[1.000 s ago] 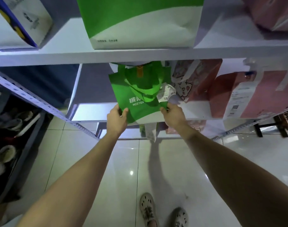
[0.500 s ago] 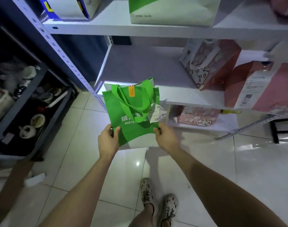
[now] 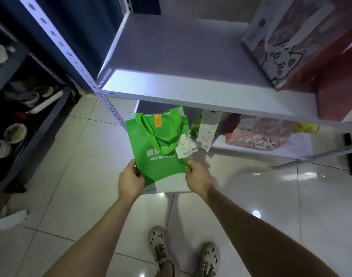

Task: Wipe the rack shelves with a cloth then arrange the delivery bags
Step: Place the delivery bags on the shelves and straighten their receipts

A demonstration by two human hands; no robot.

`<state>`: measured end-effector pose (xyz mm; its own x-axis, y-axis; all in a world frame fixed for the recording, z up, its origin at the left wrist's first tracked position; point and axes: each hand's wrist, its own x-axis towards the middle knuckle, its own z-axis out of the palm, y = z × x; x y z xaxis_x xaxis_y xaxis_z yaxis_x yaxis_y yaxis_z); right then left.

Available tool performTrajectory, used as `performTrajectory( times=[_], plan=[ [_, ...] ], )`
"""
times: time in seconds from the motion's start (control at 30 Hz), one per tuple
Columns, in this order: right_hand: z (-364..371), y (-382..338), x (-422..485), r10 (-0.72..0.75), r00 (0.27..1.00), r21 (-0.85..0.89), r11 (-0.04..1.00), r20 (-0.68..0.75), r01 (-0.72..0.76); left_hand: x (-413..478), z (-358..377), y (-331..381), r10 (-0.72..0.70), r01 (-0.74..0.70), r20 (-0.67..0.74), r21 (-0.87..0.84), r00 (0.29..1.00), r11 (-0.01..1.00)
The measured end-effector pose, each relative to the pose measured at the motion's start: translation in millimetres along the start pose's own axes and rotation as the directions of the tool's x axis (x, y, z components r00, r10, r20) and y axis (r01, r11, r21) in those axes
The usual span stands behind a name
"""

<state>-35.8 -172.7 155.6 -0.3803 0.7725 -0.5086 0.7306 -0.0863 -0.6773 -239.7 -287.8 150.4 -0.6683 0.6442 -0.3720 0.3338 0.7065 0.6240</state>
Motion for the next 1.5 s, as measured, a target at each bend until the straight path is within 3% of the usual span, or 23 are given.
performTrajectory(
  times=[0.4,0.6,0.73,0.93,1.03,1.23,1.3,1.4,1.5],
  plan=[
    [55.4,29.4,163.4,-0.136,0.973,-0.006,0.991,-0.187,0.137,169.8,74.3,-42.5,0.125,-0.137,-0.118,-0.105,0.985,0.985],
    [66.4,29.4,232.7,-0.243,0.917,0.040,0.962,-0.316,0.269,239.1,95.1,-38.5,0.234,-0.274,-0.230,-0.161,0.945,0.948],
    [80.0,49.2,272.2,-0.245,0.910,0.027,0.963,-0.334,0.269,271.8,121.2,-39.1,0.310,-0.354,-0.274,-0.126,0.910,0.927],
    [87.7,79.4,293.4,-0.266,0.905,0.000,0.959,-0.331,0.282,290.9,144.5,-52.3,0.312,-0.384,-0.334,-0.176,0.890,0.907],
    [83.6,83.2,281.2,-0.337,0.888,0.007,0.934,-0.313,0.357,282.3,141.3,-54.2,0.303,-0.403,-0.370,-0.234,0.878,0.885],
    [53.0,109.4,233.3,-0.410,0.831,0.015,0.894,-0.376,0.448,223.8,148.2,-45.1,0.190,-0.349,-0.573,-0.180,0.797,0.920],
    [32.4,116.0,222.3,-0.393,0.823,0.012,0.900,-0.409,0.436,204.3,160.2,-28.3,0.252,-0.401,-0.515,-0.200,0.819,0.894],
    [-5.3,119.2,206.2,-0.409,0.791,-0.029,0.895,-0.456,0.446,180.0,173.2,10.0,0.465,-0.510,-0.240,-0.187,0.852,0.839],
    [-49.1,116.5,175.5,-0.482,0.734,-0.103,0.861,-0.479,0.498,150.3,168.0,55.0,0.618,-0.607,0.074,-0.126,0.783,0.785]
  ],
)
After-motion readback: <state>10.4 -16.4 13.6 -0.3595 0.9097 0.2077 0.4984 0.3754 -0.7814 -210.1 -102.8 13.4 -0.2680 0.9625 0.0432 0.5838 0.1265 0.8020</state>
